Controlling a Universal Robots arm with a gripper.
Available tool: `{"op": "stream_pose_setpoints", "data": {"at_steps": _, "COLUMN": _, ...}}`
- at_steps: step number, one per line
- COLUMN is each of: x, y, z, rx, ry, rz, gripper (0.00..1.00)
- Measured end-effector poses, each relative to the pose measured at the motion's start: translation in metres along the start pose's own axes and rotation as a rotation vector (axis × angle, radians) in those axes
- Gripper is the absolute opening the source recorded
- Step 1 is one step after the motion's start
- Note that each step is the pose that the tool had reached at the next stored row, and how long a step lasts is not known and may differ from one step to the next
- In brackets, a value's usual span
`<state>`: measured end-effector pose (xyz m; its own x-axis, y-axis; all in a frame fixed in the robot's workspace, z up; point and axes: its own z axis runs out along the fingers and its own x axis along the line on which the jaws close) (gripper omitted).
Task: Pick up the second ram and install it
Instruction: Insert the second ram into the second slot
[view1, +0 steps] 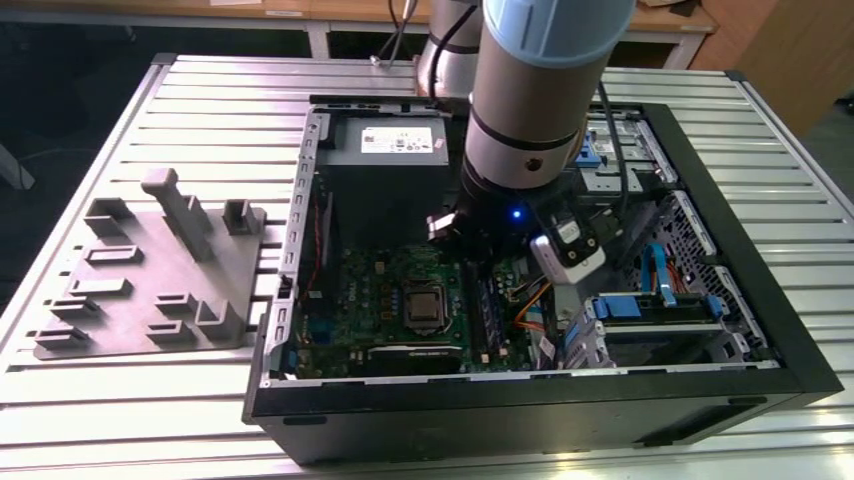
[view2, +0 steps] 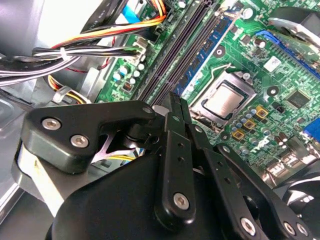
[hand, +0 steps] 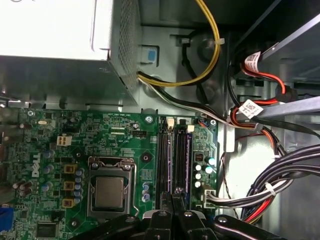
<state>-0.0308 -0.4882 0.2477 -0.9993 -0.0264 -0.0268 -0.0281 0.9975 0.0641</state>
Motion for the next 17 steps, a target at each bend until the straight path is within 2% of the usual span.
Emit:
{"op": "stream_pose_setpoints", "data": {"at_steps": 9, "x": 0.0006, "y": 0.0021, "z": 0.0046, "rx": -0.0001, "ry": 0.0, "rz": 0.0, "gripper": 0.11}}
{"op": "stream_pose_setpoints", "data": {"at_steps": 14, "x": 0.0016, "y": 0.0019, "z": 0.0112, "rx": -0.0008, "ry": -0.0001, "rz": 0.0, "gripper": 0.11}}
{"op": "stream_pose_setpoints", "data": {"at_steps": 17, "x": 0.0017, "y": 0.0017, "z": 0.0121, "rx": -0.0005, "ry": 0.0, "rz": 0.0, "gripper": 0.11}}
